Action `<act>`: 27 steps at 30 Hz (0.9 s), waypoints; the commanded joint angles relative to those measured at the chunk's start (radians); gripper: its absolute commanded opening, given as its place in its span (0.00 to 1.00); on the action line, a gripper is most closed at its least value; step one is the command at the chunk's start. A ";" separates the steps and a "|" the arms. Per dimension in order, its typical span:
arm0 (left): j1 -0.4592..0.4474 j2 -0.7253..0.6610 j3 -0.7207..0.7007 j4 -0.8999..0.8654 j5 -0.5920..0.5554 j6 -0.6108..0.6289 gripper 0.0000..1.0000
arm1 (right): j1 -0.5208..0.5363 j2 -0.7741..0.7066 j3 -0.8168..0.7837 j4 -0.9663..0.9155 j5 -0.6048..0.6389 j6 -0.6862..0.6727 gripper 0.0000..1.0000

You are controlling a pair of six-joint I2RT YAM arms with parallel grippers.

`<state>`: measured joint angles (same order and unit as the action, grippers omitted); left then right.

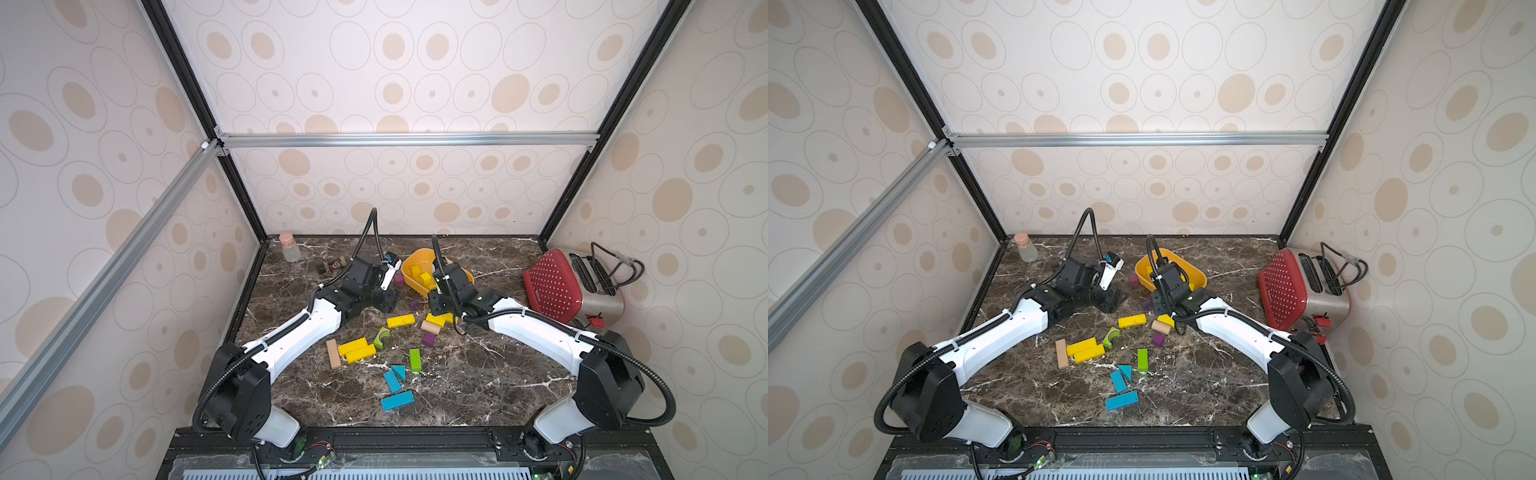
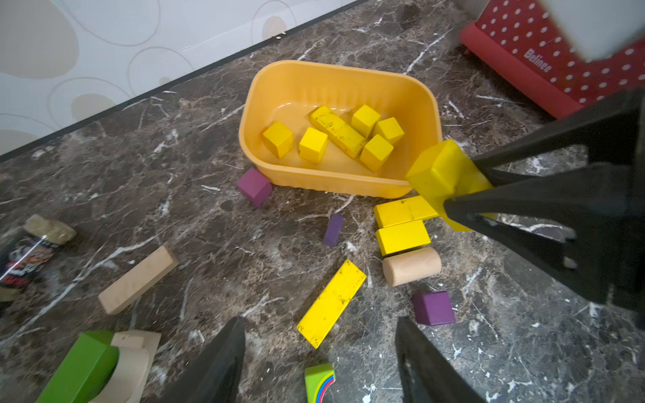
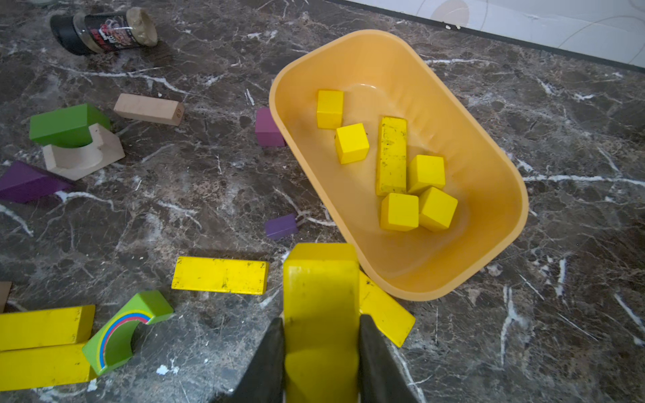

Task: Pick out the yellow building blocks
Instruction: Place the building block in the storage box.

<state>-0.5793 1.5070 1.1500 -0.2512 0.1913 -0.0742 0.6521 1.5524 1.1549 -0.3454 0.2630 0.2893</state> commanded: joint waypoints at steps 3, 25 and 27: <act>0.004 0.068 0.076 0.012 0.085 0.014 0.67 | -0.052 0.052 0.029 0.031 -0.049 -0.012 0.08; 0.031 0.239 0.179 0.003 0.046 0.110 0.68 | -0.249 0.428 0.328 0.076 -0.240 -0.027 0.08; 0.037 0.238 0.174 -0.003 0.036 0.121 0.68 | -0.253 0.474 0.370 0.076 -0.259 -0.021 0.08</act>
<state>-0.5549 1.7504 1.3029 -0.2481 0.2398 -0.0013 0.4091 1.9835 1.4765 -0.2649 0.0502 0.2676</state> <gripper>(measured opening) 0.676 0.303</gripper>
